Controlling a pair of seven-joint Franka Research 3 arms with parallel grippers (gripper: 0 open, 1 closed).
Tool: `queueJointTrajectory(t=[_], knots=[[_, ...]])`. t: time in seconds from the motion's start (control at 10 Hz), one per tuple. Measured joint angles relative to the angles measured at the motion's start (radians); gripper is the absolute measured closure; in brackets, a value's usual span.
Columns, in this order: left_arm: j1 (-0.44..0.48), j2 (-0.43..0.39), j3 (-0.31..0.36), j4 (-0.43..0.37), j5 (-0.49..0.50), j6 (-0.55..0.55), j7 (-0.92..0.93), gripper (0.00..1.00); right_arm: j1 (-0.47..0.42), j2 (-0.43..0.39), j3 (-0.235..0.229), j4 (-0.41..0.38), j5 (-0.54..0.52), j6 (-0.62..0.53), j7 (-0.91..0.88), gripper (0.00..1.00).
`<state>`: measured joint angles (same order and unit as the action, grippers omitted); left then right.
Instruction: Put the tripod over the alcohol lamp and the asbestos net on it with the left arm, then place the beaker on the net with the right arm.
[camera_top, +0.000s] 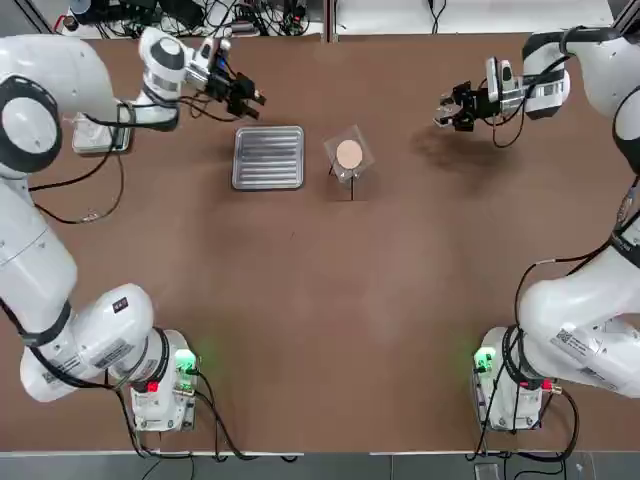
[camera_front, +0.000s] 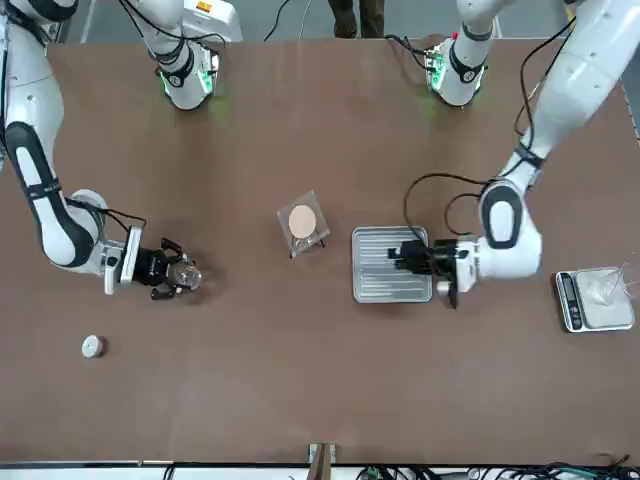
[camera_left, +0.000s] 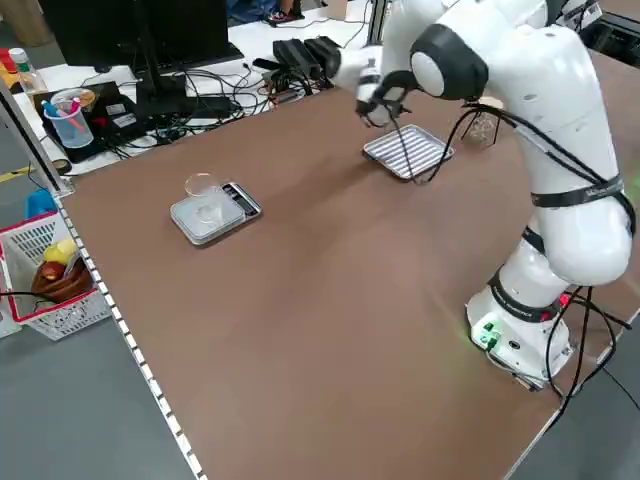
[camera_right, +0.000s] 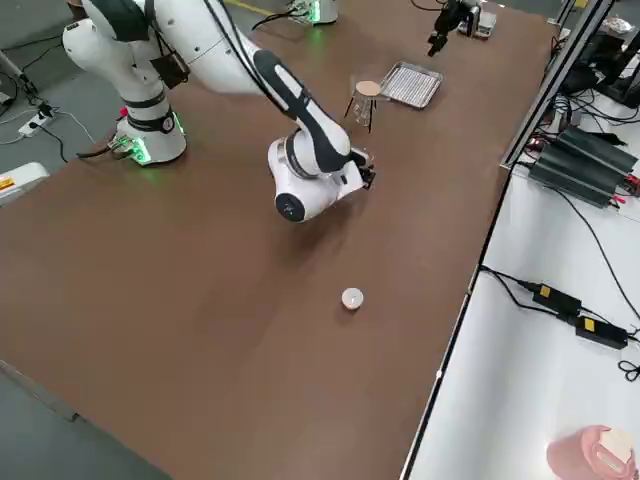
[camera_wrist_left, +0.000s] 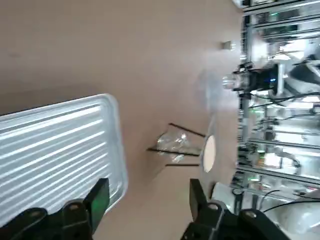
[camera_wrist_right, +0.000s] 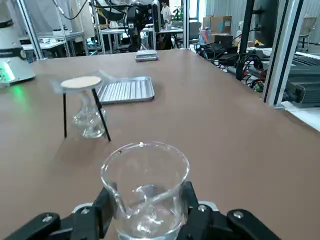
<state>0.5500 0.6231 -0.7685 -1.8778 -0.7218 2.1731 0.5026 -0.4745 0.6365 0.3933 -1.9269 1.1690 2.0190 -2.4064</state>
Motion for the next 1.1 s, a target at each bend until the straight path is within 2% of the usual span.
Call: queueJointTrajectory(t=[0.3,0.6,0.7,0.8,1.1], knots=[[0.071,-0.182,0.0,0.002,0.287,-0.119,-0.324,0.24,0.117,-0.066,0.002,-0.04,0.147,0.062,0.062,0.41],[0.155,-0.317,0.005,0.036,0.403,-0.283,-0.417,0.21,0.22,-0.173,0.005,-0.108,0.27,0.122,0.133,0.41],[0.181,-0.335,0.006,0.063,0.461,-0.317,-0.44,0.1,0.258,-0.208,0.006,-0.127,0.31,0.151,0.152,0.41],[0.194,-0.34,0.007,0.103,0.524,-0.354,-0.481,0.04,0.306,-0.239,0.007,-0.141,0.352,0.19,0.166,0.41],[0.191,-0.354,0.007,0.224,0.612,-0.436,-0.553,0.01,0.464,-0.308,0.009,-0.172,0.468,0.317,0.217,0.41]])
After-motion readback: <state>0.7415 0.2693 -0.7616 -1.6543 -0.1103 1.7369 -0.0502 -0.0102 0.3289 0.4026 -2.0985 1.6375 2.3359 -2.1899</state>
